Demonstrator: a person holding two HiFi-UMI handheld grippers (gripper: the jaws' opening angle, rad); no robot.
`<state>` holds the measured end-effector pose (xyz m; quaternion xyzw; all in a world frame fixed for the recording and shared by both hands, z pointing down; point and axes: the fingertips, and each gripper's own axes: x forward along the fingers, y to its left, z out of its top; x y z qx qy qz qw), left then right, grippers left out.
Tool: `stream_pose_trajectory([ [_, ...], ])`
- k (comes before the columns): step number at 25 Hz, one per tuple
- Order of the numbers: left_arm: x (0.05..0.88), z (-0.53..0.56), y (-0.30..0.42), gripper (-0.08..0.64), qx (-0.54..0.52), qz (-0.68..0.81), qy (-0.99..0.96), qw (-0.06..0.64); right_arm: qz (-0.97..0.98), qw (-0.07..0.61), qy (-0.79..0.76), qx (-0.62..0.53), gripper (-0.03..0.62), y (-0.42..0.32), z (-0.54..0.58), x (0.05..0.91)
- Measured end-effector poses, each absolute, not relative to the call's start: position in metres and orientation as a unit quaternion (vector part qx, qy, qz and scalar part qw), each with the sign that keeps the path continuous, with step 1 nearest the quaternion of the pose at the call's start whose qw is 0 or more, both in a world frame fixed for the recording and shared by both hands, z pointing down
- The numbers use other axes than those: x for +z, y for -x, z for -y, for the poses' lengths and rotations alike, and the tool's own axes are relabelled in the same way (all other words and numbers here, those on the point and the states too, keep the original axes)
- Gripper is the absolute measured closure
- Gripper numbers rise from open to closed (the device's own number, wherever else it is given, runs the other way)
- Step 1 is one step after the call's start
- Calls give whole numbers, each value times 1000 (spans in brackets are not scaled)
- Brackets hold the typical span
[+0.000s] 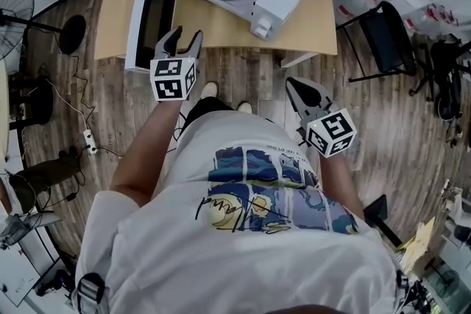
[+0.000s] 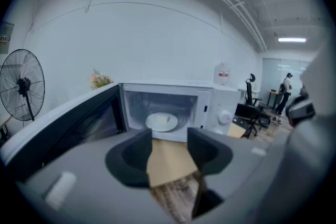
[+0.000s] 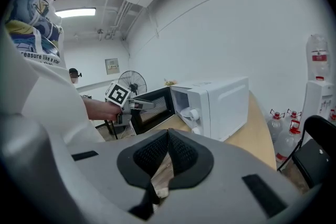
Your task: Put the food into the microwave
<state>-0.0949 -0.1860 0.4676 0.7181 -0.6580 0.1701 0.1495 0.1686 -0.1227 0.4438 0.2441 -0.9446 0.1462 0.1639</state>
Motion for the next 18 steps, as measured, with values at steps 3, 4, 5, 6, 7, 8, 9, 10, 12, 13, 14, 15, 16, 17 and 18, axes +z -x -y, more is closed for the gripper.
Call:
stream_pose_trajectory([
  [3, 471, 180, 92, 344, 172, 655, -719, 154, 945, 165, -240, 149, 584, -166, 122, 448],
  [4, 471, 179, 91, 344, 173, 654, -720, 154, 945, 165, -238, 150, 584, -165, 121, 449],
  [5, 472, 177, 91, 344, 173, 653, -721, 154, 946, 166, -237, 150, 584, -164, 121, 450],
  [6, 472, 176, 90, 344, 174, 652, -721, 154, 946, 166, -235, 150, 584, -163, 121, 451],
  [7, 473, 174, 89, 344, 175, 651, -722, 155, 946, 166, -234, 151, 585, -162, 121, 452],
  [8, 473, 173, 88, 345, 176, 650, -723, 155, 946, 166, -234, 151, 584, -162, 120, 452],
  [9, 473, 171, 88, 345, 177, 649, -723, 155, 946, 166, -233, 151, 586, -161, 120, 452],
  [10, 472, 171, 88, 345, 178, 648, -724, 154, 946, 166, -232, 152, 586, -160, 120, 451],
  [12, 471, 172, 88, 347, 179, 648, -724, 153, 947, 166, -230, 152, 584, -159, 121, 452],
  [13, 471, 173, 88, 347, 179, 649, -724, 153, 947, 167, -229, 152, 585, -158, 122, 452],
  [14, 471, 174, 88, 347, 179, 649, -724, 153, 947, 168, -228, 153, 586, -157, 122, 454],
  [15, 472, 174, 88, 347, 178, 649, -724, 152, 947, 169, -226, 153, 584, -157, 123, 455],
  [16, 472, 175, 88, 347, 178, 648, -725, 152, 947, 169, -225, 153, 586, -157, 124, 456],
  [17, 472, 176, 87, 347, 178, 648, -725, 151, 947, 170, -225, 154, 586, -156, 125, 457],
  [18, 473, 177, 86, 347, 178, 647, -726, 150, 947, 171, -224, 154, 586, -156, 126, 459],
])
